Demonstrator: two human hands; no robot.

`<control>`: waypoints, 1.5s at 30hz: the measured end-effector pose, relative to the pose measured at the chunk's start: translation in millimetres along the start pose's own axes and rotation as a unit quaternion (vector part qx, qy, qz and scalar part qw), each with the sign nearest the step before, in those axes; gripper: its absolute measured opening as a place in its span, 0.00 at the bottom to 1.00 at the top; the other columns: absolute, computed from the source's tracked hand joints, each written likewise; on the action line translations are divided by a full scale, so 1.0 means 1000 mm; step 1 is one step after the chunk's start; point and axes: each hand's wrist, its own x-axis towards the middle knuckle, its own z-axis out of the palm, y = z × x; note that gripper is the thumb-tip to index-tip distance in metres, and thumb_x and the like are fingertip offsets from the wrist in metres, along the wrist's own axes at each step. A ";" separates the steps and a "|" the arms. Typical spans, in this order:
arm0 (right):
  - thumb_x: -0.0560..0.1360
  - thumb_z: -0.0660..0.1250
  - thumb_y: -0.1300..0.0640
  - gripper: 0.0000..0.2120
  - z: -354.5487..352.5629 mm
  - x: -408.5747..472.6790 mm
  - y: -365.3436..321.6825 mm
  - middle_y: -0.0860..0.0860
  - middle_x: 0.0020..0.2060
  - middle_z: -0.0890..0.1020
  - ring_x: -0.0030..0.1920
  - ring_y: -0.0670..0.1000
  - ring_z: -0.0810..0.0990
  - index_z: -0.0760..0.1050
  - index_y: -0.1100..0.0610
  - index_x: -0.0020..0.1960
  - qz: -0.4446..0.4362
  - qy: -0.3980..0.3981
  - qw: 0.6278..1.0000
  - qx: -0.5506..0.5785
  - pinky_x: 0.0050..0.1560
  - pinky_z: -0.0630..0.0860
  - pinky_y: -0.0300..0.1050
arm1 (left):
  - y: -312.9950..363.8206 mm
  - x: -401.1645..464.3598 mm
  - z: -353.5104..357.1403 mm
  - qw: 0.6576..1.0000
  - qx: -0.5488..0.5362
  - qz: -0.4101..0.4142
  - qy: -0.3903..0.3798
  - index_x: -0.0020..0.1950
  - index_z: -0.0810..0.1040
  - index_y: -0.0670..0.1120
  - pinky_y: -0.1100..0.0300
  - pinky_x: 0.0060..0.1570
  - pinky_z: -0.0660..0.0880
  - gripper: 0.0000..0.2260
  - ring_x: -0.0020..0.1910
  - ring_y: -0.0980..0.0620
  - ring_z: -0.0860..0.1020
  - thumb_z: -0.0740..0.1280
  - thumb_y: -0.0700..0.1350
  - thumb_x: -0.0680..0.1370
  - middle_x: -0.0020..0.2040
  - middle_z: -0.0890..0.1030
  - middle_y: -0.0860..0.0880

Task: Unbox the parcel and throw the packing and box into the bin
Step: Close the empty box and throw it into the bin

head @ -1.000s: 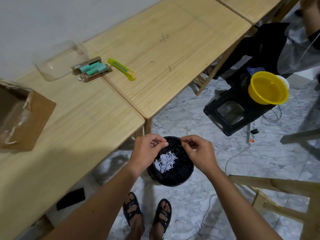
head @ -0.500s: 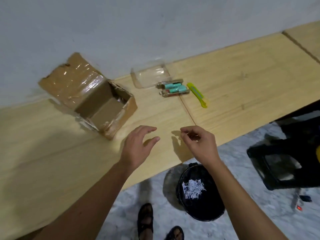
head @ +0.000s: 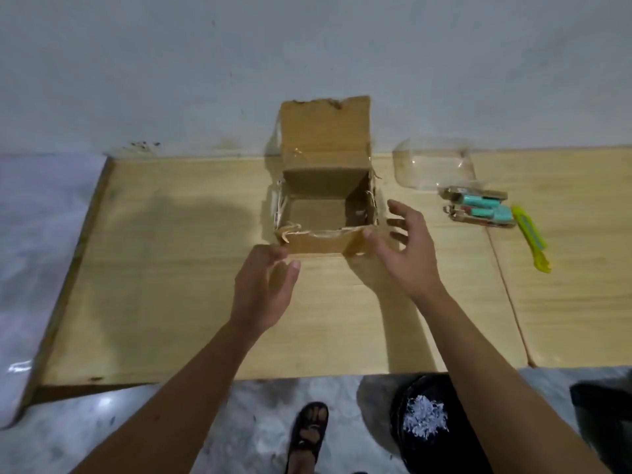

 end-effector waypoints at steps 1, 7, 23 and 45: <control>0.74 0.77 0.47 0.33 0.005 0.006 -0.004 0.46 0.69 0.74 0.64 0.41 0.77 0.69 0.49 0.75 -0.010 -0.008 1.000 0.011 0.67 0.77 0.46 | -0.002 0.008 -0.007 1.000 -0.024 -0.003 0.017 0.52 0.78 0.46 0.56 0.50 0.78 0.13 0.46 0.52 0.80 0.65 0.55 0.80 0.48 0.83 0.49; 0.74 0.75 0.46 0.34 0.020 0.032 -0.017 0.44 0.71 0.74 0.70 0.40 0.73 0.66 0.48 0.76 -0.018 -0.025 0.999 0.034 0.73 0.72 0.49 | 0.000 0.073 -0.019 0.974 -0.181 -0.123 0.062 0.58 0.79 0.54 0.41 0.63 0.78 0.18 0.58 0.47 0.82 0.57 0.63 0.81 0.55 0.84 0.48; 0.83 0.58 0.41 0.16 0.035 0.073 -0.037 0.46 0.55 0.86 0.59 0.49 0.83 0.82 0.45 0.59 0.119 0.061 0.949 0.286 0.60 0.81 0.60 | 0.056 0.108 0.020 0.901 -0.375 -0.208 -0.066 0.84 0.62 0.49 0.57 0.79 0.58 0.35 0.78 0.60 0.65 0.40 0.66 0.85 0.81 0.67 0.54; 0.82 0.65 0.44 0.26 -0.016 0.005 -0.013 0.43 0.65 0.80 0.64 0.45 0.81 0.67 0.46 0.78 0.103 0.067 0.968 0.218 0.67 0.78 0.54 | 0.092 0.069 0.041 0.938 -0.296 -0.157 -0.092 0.81 0.67 0.49 0.65 0.66 0.76 0.25 0.70 0.57 0.77 0.68 0.41 0.84 0.75 0.76 0.52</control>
